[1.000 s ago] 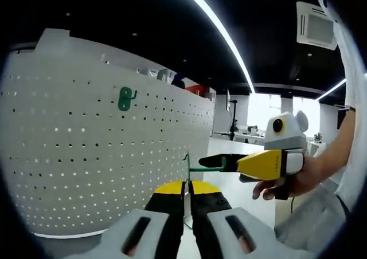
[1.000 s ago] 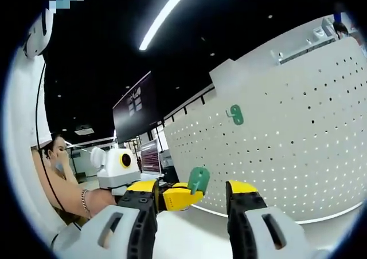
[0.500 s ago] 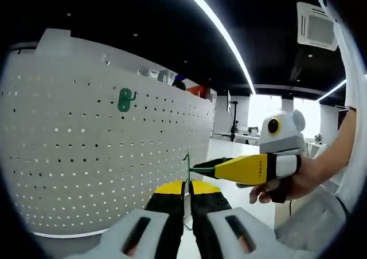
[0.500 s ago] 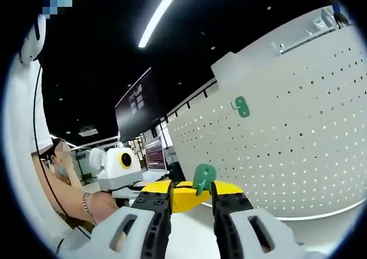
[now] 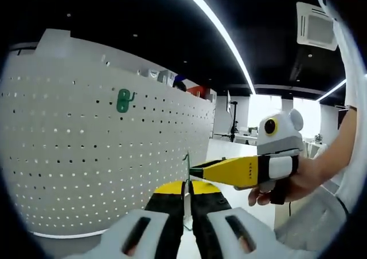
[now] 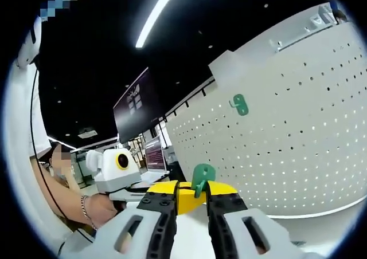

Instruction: Insert the hook assembly into the mounting plate slot until the hook locks in place.

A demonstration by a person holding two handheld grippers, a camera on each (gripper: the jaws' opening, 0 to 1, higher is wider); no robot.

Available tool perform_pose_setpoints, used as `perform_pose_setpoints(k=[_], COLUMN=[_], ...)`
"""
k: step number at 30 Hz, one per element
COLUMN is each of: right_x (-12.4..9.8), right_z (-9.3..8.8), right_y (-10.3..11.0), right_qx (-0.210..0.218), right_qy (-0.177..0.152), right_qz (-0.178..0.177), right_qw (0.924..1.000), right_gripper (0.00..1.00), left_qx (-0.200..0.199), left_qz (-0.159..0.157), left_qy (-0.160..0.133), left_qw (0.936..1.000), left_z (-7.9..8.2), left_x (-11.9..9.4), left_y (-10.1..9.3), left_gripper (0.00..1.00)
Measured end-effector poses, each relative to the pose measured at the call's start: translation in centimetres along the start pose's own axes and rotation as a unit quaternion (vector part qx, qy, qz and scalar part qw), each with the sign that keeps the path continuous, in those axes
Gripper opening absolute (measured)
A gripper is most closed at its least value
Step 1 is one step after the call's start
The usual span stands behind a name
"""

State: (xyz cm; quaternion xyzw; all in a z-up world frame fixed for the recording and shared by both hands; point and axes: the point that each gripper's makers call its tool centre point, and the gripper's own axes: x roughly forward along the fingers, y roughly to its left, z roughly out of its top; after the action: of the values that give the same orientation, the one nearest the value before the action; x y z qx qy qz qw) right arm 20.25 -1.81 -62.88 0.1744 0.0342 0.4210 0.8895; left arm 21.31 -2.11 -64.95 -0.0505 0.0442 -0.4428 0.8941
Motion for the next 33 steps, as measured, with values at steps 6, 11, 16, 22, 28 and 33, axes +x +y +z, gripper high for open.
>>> perform_pose_setpoints(k=[6, 11, 16, 22, 28, 33], right_x=[0.2, 0.1, 0.2, 0.4, 0.5, 0.4], right_z=[0.1, 0.0, 0.1, 0.2, 0.2, 0.1], right_y=[-0.2, -0.5, -0.7, -1.0, -1.2, -1.2], right_qx=[0.007, 0.012, 0.020, 0.038, 0.045, 0.038], right_qy=[-0.003, -0.003, -0.008, -0.007, -0.002, 0.002], right_qz=[-0.008, -0.016, -0.025, -0.049, -0.060, -0.071], right_qw=[0.9999, 0.9998, 0.9995, 0.9980, 0.9972, 0.9967], right_gripper=[0.14, 0.10, 0.09, 0.04, 0.02, 0.01], left_qx=[-0.002, -0.001, -0.005, -0.001, 0.005, 0.013], left_qz=[0.004, 0.007, 0.011, 0.019, 0.027, 0.032], left_qy=[0.000, -0.002, -0.003, -0.001, -0.001, 0.002], left_qw=[1.0000, 1.0000, 0.9999, 0.9998, 0.9996, 0.9994], left_z=[0.0, 0.0, 0.0, 0.1, 0.2, 0.2], left_x=[-0.1, 0.0, -0.1, -0.1, -0.1, -0.1], left_y=[0.1, 0.1, 0.2, 0.2, 0.3, 0.3], left_gripper=[0.02, 0.02, 0.02, 0.02, 0.02, 0.02])
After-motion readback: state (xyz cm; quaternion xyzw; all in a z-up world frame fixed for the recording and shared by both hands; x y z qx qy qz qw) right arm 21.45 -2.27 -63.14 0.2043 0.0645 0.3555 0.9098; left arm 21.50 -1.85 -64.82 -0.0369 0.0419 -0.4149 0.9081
